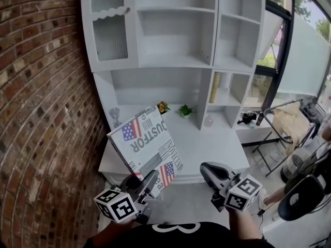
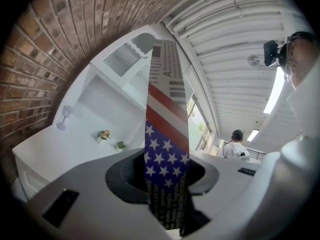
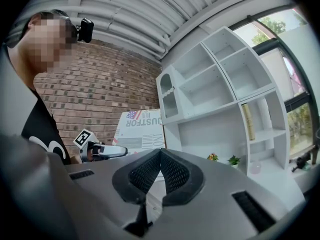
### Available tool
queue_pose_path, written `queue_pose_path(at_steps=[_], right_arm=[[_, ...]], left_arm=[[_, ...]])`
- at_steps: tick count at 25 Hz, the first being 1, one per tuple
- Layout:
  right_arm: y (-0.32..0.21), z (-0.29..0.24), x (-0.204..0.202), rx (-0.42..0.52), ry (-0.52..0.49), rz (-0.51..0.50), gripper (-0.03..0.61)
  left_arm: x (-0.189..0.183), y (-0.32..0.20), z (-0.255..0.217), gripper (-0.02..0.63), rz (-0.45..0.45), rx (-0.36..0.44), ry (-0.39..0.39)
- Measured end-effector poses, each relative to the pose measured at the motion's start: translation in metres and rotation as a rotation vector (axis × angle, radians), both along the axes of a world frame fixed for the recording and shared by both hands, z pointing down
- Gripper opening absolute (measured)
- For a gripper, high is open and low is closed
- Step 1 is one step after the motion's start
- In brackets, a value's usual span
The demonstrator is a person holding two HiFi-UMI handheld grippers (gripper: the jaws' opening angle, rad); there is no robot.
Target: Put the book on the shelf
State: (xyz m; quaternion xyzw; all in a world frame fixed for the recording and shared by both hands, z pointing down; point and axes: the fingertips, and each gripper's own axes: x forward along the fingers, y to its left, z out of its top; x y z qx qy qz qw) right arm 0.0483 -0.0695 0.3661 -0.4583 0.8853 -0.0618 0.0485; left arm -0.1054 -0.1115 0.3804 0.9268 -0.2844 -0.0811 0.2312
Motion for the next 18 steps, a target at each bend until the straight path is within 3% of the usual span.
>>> queue_pose_path(at_steps=[9, 18], right_arm=[[-0.072, 0.001, 0.001, -0.014, 0.015, 0.059, 0.011], [-0.096, 0.008, 0.011, -0.025, 0.009, 0.121, 0.012]], left_arm=[[0.004, -0.079, 0.000, 0.150, 0.050, 0.026, -0.023], [0.015, -0.127, -0.019, 0.150, 0.030, 0.108, -0.043]])
